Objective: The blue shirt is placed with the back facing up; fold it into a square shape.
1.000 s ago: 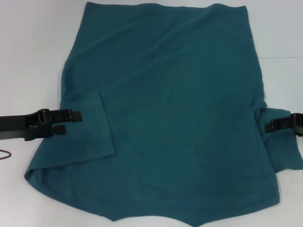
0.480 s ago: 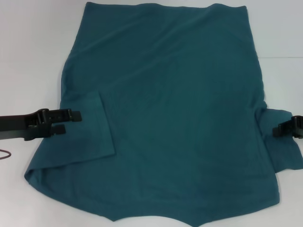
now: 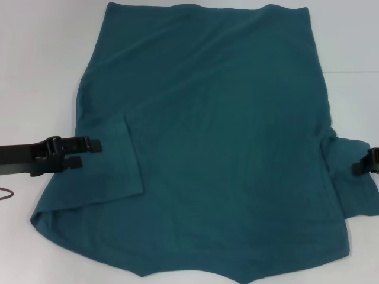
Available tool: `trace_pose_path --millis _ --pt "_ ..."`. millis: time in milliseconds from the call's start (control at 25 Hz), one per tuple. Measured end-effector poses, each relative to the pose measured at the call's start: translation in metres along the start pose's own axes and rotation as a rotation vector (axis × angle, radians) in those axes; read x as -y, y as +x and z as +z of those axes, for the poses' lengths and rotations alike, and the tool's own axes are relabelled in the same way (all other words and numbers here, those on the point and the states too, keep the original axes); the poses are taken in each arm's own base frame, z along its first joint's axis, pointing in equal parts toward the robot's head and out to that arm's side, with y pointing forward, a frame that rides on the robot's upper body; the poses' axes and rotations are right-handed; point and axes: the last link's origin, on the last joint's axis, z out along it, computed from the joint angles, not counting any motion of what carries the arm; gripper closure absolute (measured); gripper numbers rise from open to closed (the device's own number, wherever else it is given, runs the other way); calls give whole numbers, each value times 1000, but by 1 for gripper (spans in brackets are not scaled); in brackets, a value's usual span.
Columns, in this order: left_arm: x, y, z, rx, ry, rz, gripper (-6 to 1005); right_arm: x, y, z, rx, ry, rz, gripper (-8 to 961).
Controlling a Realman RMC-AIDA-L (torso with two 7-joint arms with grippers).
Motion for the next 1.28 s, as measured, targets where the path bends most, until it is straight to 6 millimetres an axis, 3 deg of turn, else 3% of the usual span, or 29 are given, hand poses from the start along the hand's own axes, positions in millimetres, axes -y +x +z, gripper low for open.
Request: trace_pose_path --millis 320,600,1280 --pt "3 -2 -2 -1 4 -7 177 6 -18 -11 86 79 -67 934" --pt "12 -9 -5 -14 21 -36 178 5 -30 -15 63 144 -124 939" --pt "13 -12 -4 -13 22 -44 180 -10 -49 -19 56 178 -117 940"
